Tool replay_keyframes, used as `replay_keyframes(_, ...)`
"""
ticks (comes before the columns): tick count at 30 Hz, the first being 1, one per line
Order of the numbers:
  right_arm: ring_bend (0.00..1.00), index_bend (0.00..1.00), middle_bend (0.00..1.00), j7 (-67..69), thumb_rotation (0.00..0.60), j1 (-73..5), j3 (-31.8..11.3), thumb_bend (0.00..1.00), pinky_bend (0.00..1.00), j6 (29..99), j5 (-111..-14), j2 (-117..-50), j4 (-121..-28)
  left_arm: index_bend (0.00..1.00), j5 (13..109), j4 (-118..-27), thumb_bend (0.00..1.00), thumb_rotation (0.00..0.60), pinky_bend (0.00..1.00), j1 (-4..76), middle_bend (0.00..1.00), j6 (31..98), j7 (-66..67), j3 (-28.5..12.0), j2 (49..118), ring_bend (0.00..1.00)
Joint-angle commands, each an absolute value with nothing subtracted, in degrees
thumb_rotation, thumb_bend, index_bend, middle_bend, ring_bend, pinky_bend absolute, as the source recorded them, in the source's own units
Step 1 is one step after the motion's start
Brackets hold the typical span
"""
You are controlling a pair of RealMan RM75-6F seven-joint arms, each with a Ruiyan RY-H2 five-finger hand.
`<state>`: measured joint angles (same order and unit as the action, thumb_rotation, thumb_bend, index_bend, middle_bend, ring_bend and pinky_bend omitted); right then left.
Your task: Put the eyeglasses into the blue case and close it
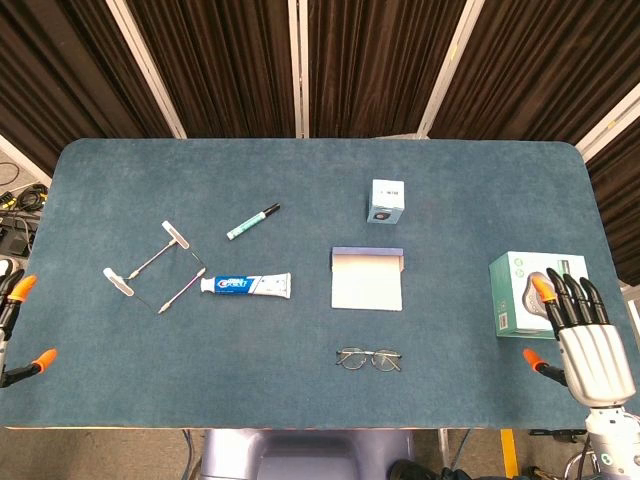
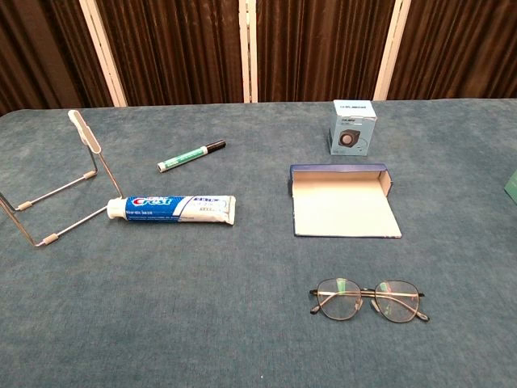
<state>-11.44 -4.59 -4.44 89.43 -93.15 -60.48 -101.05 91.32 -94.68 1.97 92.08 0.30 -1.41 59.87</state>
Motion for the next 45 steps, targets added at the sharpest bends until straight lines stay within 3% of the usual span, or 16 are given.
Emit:
replay_keyframes(1,0.0,0.04,0.0,-11.5,0.6,-4.63,-4.26,0.0,0.0,89.16,-93.03,-60.57,-100.78,0.0,91.4,-94.8,0.0,0.6,0.0,1.85,0.0,92.17,0.43,-1.32,59.82,0.0)
replay_keyframes(8,0.0,0.04,0.0,-9.07,0.6,-6.35,-2.62,0.0,0.0,84.71,-93.9,-60.41,-101.5,0.0,91.01,-95.2,0.0,0.6,0.0,1.88,0.0,91.78,0.67,-1.36,59.6,0.0)
replay_keyframes(12,0.0,0.06,0.0,-4.11,0.6,-14.88,-1.86,0.0,0.0,70.05,-94.99,-59.03,-105.22,0.0,89.3,-94.68,0.0,0.6,0.0,2.88,0.0,89.42,1.67,-1.85,60.2,0.0)
replay_keyframes(15,0.0,0.14,0.0,-2.66,0.6,-18.91,-2.65,0.0,0.0,64.36,-94.57,-59.13,-106.92,0.0,88.18,-94.65,0.0,0.6,0.0,3.32,0.0,88.32,1.88,-2.2,60.3,0.0)
replay_keyframes(21,0.0,0.38,0.0,-3.87,0.6,-29.23,-5.87,0.08,0.0,49.3,-86.31,-68.22,-105.66,0.0,86.82,-94.58,0.0,0.6,0.0,4.1,0.0,86.73,2.87,-2.62,60.82,0.0)
replay_keyframes(26,0.0,0.42,0.0,-11.02,0.6,-33.6,-6.49,0.14,0.0,43.22,-78.13,-72.22,-105.3,0.0,85.36,-94.09,0.0,0.6,0.0,4.7,0.0,85.23,3.05,-2.98,61.17,0.0)
replay_keyframes(31,0.0,0.43,0.0,-18.44,0.6,-36.81,-6.41,0.2,0.0,41.76,-71.39,-75.78,-104.51,0.0,84.67,-93.65,0.0,0.6,0.0,5.06,0.0,84.35,2.98,-3.05,61.33,0.0)
replay_keyframes(45,0.0,0.46,0.0,-30.55,0.6,-40.84,-4.97,0.23,0.0,47.31,-58.93,-82.81,-101.95,0.0,84.7,-93.98,0.0,0.6,0.0,5.0,0.0,84.56,3.72,-2.83,61.44,0.0)
